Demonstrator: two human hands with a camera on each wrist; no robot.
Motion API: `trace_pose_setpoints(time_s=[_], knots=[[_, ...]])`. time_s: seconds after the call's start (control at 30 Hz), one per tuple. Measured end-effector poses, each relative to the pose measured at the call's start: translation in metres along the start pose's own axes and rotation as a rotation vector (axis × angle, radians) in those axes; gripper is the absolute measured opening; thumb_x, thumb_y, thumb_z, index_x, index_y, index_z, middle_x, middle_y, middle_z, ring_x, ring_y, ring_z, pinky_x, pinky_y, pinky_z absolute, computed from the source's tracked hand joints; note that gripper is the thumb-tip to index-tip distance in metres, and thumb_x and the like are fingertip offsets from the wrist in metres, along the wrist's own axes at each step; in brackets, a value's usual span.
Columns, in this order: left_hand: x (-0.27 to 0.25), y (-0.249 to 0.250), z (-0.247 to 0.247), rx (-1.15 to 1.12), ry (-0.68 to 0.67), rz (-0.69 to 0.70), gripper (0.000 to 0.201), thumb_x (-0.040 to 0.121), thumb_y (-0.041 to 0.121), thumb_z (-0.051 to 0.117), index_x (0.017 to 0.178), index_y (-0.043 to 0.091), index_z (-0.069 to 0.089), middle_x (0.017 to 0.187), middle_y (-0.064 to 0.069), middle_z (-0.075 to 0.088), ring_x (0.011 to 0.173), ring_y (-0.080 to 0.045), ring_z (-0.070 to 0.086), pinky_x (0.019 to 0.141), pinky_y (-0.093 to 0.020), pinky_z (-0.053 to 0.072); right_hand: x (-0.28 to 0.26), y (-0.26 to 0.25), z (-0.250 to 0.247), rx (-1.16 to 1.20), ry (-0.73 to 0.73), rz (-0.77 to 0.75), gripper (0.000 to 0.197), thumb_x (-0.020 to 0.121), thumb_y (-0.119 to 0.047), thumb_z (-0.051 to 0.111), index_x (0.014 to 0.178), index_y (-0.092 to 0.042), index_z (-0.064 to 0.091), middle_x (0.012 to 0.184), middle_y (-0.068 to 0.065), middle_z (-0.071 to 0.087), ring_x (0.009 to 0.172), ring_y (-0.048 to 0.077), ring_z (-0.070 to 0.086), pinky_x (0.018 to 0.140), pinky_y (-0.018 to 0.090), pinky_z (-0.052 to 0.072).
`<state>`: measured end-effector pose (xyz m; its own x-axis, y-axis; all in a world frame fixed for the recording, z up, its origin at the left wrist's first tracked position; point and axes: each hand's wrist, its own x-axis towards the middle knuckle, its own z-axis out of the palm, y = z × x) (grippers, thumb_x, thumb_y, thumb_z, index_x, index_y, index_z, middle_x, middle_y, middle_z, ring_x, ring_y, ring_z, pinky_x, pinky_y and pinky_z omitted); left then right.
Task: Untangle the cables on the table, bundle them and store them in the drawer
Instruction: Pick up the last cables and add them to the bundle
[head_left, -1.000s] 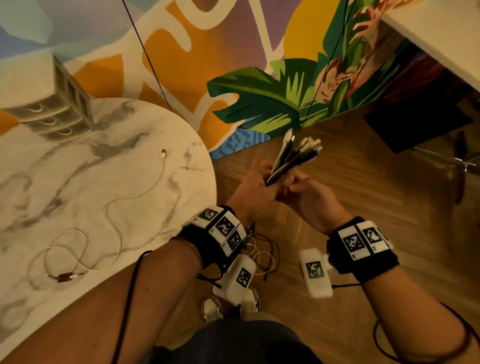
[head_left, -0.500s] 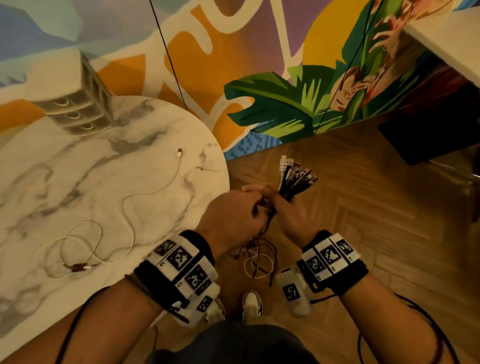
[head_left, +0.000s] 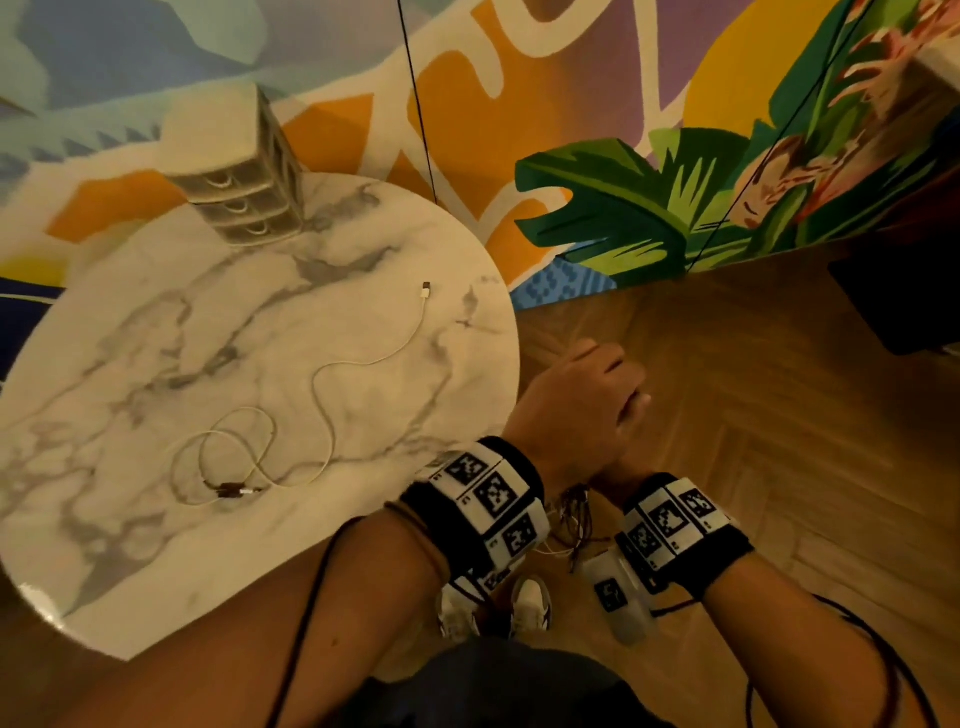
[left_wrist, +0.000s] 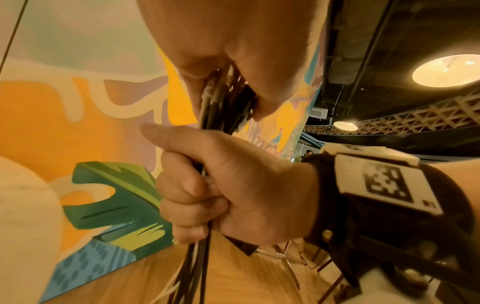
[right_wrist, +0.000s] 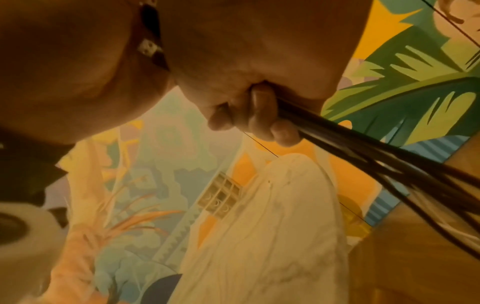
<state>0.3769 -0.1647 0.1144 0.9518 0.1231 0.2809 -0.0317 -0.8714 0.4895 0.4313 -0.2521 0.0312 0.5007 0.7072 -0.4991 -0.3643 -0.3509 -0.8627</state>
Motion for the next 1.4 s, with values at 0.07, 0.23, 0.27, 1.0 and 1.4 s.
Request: trace_pose_setpoints(time_s=[0.07,0.23,0.27,1.0,1.4], knots=[[-0.006,-0.008,-0.003,-0.066,-0.055,-0.032,0.024,0.09,0.028,0.057,0.106,0.01,0.06,0.107,-0.005,0.059,0.102,-0.018,0.049,0.081,-0.029,0.047,0.006,0.008,0.008,0.246,-0.033,-0.044,0.044,0.082,0.002,0.066,0.121,0.015,0.051,0.063,-0.057,0.044,0.074,-0.036,0.042,0.08,-0.005,0.031],[-0.032,-0.05,-0.035,-0.156,-0.068,-0.25,0.034,0.094,0.037,0.049,0.123,0.018,0.052,0.12,0.0,0.052,0.11,-0.012,0.046,0.09,-0.027,0.04,0.011,0.004,0.034,0.017,0.082,-0.225,0.032,0.092,-0.022,0.055,0.064,-0.029,0.068,0.049,-0.007,0.047,0.042,0.008,0.041,0.044,0.022,0.038],[-0.044,-0.071,-0.039,-0.115,-0.065,-0.293,0.029,0.094,0.034,0.051,0.116,0.017,0.056,0.113,0.0,0.054,0.107,-0.014,0.048,0.09,-0.029,0.041,0.014,0.008,0.036,0.013,0.029,-0.122,0.042,0.098,-0.018,0.042,0.068,-0.025,0.071,0.045,-0.007,0.044,0.038,0.008,0.038,0.044,0.023,0.039],[-0.202,-0.217,-0.024,0.168,-0.404,-1.047,0.04,0.095,0.035,0.043,0.124,0.008,0.039,0.122,-0.017,0.054,0.109,-0.034,0.053,0.082,-0.037,0.041,0.023,0.02,0.064,-0.074,-0.06,-0.021,0.044,0.102,-0.015,0.024,0.104,0.003,0.065,0.037,-0.002,0.034,0.03,0.01,0.025,0.04,0.026,0.026],[-0.199,-0.17,-0.028,0.329,-0.912,-0.74,0.034,0.09,0.035,0.046,0.116,0.016,0.055,0.12,-0.009,0.058,0.109,-0.028,0.056,0.086,-0.033,0.044,0.034,0.029,0.084,-0.095,-0.071,0.131,0.043,0.101,-0.016,0.026,0.101,0.003,0.065,0.036,-0.003,0.033,0.031,0.01,0.026,0.041,0.025,0.028]])
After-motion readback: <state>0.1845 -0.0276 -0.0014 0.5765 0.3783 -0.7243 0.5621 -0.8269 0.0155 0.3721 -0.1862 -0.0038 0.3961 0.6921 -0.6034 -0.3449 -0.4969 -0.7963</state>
